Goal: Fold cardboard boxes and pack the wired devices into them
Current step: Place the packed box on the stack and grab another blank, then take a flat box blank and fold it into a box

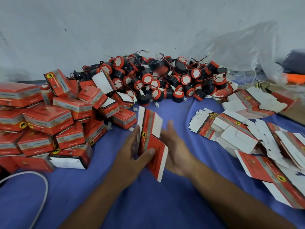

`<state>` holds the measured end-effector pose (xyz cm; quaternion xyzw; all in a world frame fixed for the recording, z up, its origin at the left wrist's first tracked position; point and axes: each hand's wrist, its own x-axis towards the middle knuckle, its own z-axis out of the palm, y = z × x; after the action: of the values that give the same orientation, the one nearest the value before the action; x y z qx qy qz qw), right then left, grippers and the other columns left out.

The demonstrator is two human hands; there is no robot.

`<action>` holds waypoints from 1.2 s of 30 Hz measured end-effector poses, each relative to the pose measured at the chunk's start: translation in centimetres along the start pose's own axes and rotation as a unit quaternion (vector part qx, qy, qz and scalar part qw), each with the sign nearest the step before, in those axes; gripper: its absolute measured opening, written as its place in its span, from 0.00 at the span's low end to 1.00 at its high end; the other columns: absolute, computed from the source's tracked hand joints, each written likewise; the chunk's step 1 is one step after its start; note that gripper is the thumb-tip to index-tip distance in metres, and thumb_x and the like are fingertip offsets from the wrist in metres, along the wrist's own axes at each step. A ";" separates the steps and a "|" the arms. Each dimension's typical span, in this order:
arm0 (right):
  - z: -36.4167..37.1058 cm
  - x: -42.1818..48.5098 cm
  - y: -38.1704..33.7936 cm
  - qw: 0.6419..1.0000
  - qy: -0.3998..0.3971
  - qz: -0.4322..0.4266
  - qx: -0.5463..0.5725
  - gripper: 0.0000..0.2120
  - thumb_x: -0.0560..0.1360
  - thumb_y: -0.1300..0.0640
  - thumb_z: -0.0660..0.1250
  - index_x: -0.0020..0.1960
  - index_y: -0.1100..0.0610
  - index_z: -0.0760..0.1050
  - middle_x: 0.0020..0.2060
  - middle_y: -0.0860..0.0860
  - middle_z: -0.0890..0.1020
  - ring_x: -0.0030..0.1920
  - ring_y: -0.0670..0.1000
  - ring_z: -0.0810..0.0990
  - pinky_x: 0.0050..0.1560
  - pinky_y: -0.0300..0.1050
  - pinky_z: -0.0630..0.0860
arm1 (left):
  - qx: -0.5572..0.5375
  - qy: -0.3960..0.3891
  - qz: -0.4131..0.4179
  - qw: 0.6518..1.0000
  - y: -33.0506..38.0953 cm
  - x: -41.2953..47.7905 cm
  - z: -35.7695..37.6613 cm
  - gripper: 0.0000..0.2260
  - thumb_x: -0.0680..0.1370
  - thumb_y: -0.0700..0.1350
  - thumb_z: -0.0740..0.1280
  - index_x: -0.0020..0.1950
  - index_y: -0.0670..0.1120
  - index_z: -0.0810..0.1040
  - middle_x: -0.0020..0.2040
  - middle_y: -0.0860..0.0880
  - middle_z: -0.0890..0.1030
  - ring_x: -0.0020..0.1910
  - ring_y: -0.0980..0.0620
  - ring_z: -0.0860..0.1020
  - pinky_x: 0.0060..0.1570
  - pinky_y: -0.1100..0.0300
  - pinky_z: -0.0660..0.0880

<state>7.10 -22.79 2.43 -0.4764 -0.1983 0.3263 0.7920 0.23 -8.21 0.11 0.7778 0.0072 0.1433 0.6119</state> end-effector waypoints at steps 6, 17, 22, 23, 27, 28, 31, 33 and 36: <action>0.5 0.1 0.1 0.979 0.011 -0.071 -0.192 0.22 0.76 0.58 0.68 0.69 0.59 0.71 0.62 0.52 0.79 0.66 0.53 0.77 0.67 0.53 0.74 | -0.032 -0.028 -0.008 0.999 -0.5 -0.8 0.0 0.38 0.72 0.71 0.60 0.67 0.43 0.76 0.62 0.49 0.81 0.69 0.50 0.73 0.66 0.55 0.72; 0.2 -0.3 0.1 0.948 0.021 -0.136 -0.286 0.31 0.73 0.72 0.67 0.71 0.48 0.71 0.62 0.45 0.80 0.64 0.47 0.79 0.56 0.40 0.77 | -0.082 -0.008 0.056 0.995 0.9 -0.3 -0.5 0.43 0.69 0.70 0.70 0.77 0.52 0.61 0.72 0.56 0.72 0.72 0.55 0.69 0.63 0.58 0.74; 0.6 -0.4 0.5 0.926 0.028 -0.163 -0.339 0.29 0.72 0.65 0.70 0.71 0.49 0.71 0.63 0.42 0.79 0.64 0.49 0.78 0.63 0.47 0.76 | -0.151 0.046 0.009 0.987 0.4 0.5 -1.4 0.34 0.66 0.70 0.73 0.68 0.57 0.71 0.61 0.51 0.79 0.59 0.49 0.80 0.49 0.54 0.79; 0.5 -0.4 0.5 0.921 0.028 -0.158 -0.355 0.28 0.73 0.62 0.70 0.71 0.47 0.71 0.62 0.39 0.79 0.64 0.47 0.78 0.62 0.44 0.77 | -0.167 0.059 -0.008 0.984 0.3 0.7 -1.7 0.33 0.64 0.70 0.74 0.65 0.58 0.73 0.57 0.50 0.80 0.55 0.51 0.81 0.45 0.58 0.78; -0.4 -0.5 0.0 0.919 0.049 -0.113 -0.374 0.25 0.71 0.56 0.66 0.66 0.41 0.71 0.60 0.42 0.81 0.57 0.47 0.81 0.56 0.48 0.80 | -0.175 0.088 -0.052 0.979 0.3 1.3 -2.7 0.30 0.64 0.68 0.74 0.57 0.50 0.74 0.50 0.45 0.80 0.45 0.51 0.78 0.43 0.54 0.73; -0.6 -0.4 -0.1 0.923 0.054 -0.108 -0.365 0.23 0.70 0.56 0.65 0.64 0.42 0.74 0.58 0.47 0.82 0.56 0.52 0.83 0.56 0.55 0.81 | -0.186 0.090 -0.056 0.977 0.4 1.5 -2.9 0.25 0.67 0.64 0.73 0.54 0.49 0.75 0.47 0.46 0.80 0.43 0.52 0.78 0.41 0.55 0.73; -0.9 -0.3 -0.3 0.934 0.070 -0.097 -0.338 0.16 0.73 0.57 0.66 0.59 0.46 0.80 0.53 0.51 0.85 0.52 0.59 0.84 0.54 0.64 0.80 | -0.222 0.099 -0.064 0.968 0.6 1.8 -3.4 0.10 0.74 0.53 0.73 0.47 0.50 0.78 0.40 0.51 0.81 0.37 0.57 0.78 0.34 0.61 0.72; -0.9 -0.2 -0.3 0.945 0.069 -0.077 -0.309 0.14 0.75 0.60 0.66 0.55 0.46 0.82 0.51 0.52 0.86 0.49 0.57 0.85 0.51 0.59 0.83 | -0.234 0.076 -0.078 0.966 1.1 1.4 -3.4 0.06 0.74 0.52 0.69 0.44 0.51 0.82 0.37 0.51 0.81 0.35 0.56 0.78 0.32 0.63 0.72; -1.1 -0.3 -0.2 0.964 0.027 -0.018 -0.263 0.17 0.73 0.61 0.62 0.54 0.45 0.84 0.52 0.52 0.86 0.51 0.51 0.85 0.51 0.49 0.81 | -0.244 0.035 -0.121 0.962 2.3 0.7 -2.9 0.21 0.72 0.54 0.65 0.56 0.40 0.81 0.46 0.40 0.81 0.45 0.42 0.77 0.43 0.52 0.74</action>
<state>7.64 -23.72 2.14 -0.6730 -0.2641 0.2352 0.6497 -0.16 -5.91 3.05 0.5931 0.0872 0.0927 0.7950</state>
